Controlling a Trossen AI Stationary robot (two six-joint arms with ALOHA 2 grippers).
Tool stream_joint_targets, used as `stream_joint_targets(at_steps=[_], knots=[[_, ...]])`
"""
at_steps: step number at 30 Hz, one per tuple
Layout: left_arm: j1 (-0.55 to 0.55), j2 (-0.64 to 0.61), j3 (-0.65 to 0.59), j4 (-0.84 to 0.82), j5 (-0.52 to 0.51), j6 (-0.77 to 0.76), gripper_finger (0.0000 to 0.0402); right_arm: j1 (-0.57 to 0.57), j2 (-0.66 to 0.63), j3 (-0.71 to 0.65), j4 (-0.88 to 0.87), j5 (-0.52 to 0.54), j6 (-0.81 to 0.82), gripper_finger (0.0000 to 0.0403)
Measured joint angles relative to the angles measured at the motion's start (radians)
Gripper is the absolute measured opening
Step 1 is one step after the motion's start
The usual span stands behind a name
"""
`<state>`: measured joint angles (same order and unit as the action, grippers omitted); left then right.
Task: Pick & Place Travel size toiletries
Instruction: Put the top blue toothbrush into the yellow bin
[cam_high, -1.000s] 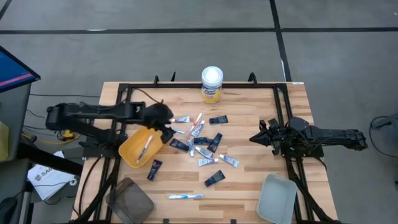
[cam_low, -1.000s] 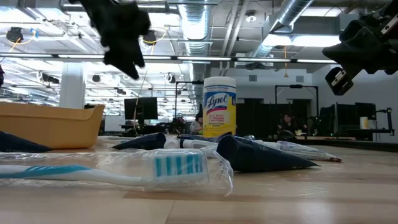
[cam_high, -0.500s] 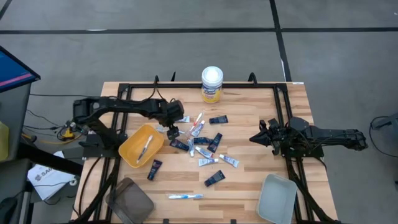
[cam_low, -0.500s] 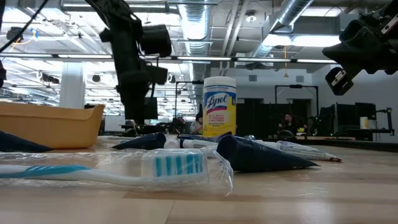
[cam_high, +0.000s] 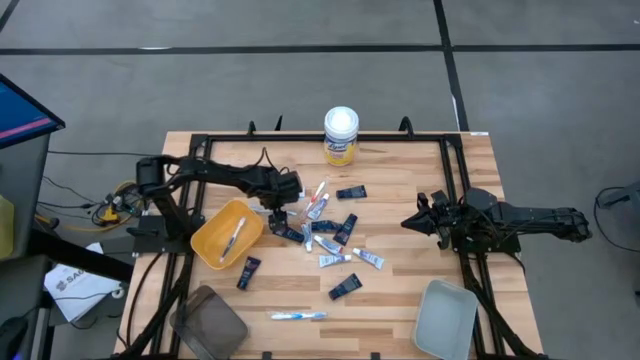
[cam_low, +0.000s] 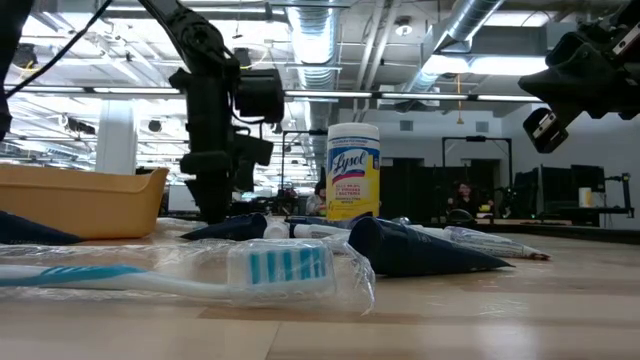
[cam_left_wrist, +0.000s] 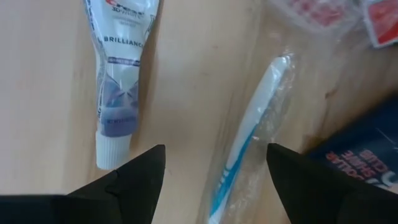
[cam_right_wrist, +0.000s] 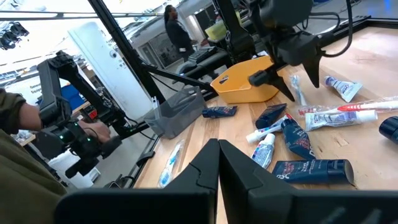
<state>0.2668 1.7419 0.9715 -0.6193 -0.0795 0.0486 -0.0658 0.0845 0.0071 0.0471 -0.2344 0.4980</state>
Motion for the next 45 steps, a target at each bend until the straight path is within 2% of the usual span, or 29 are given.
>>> stream_joint_targets(at_steps=[4, 7, 20, 29, 34, 40, 45], knots=[[0.0, 0.009, 0.0, 0.006, 0.001, 0.024, 0.0268, 0.0, 0.0, 0.0, 0.0, 0.0, 0.0, 0.0], [0.002, 0.009, 0.0, 0.008, 0.001, 0.027, 0.024, 0.0, 0.0, 0.0, 0.0, 0.0, 0.0, 0.0], [0.004, 0.009, 0.0, 0.076, 0.005, 0.015, 0.0016, 0.0, 0.0, 0.0, 0.0, 0.0, 0.0, 0.0], [0.004, -0.027, 0.082, 0.09, 0.005, 0.021, 0.0008, 0.0, 0.0, 0.0, 0.0, 0.0, 0.0, 0.0], [0.004, -0.11, 0.137, 0.086, -0.03, -0.005, 0.0008, 0.0, 0.0, 0.0, 0.0, 0.0, 0.0, 0.0], [0.004, -0.293, 0.145, 0.037, -0.071, -0.171, 0.0007, 0.0, 0.0, 0.0, 0.0, 0.0, 0.0, 0.0], [-0.008, -0.45, 0.145, -0.14, -0.071, -0.356, 0.0006, 0.0, 0.0, 0.0, 0.0, 0.0, 0.0, 0.0]])
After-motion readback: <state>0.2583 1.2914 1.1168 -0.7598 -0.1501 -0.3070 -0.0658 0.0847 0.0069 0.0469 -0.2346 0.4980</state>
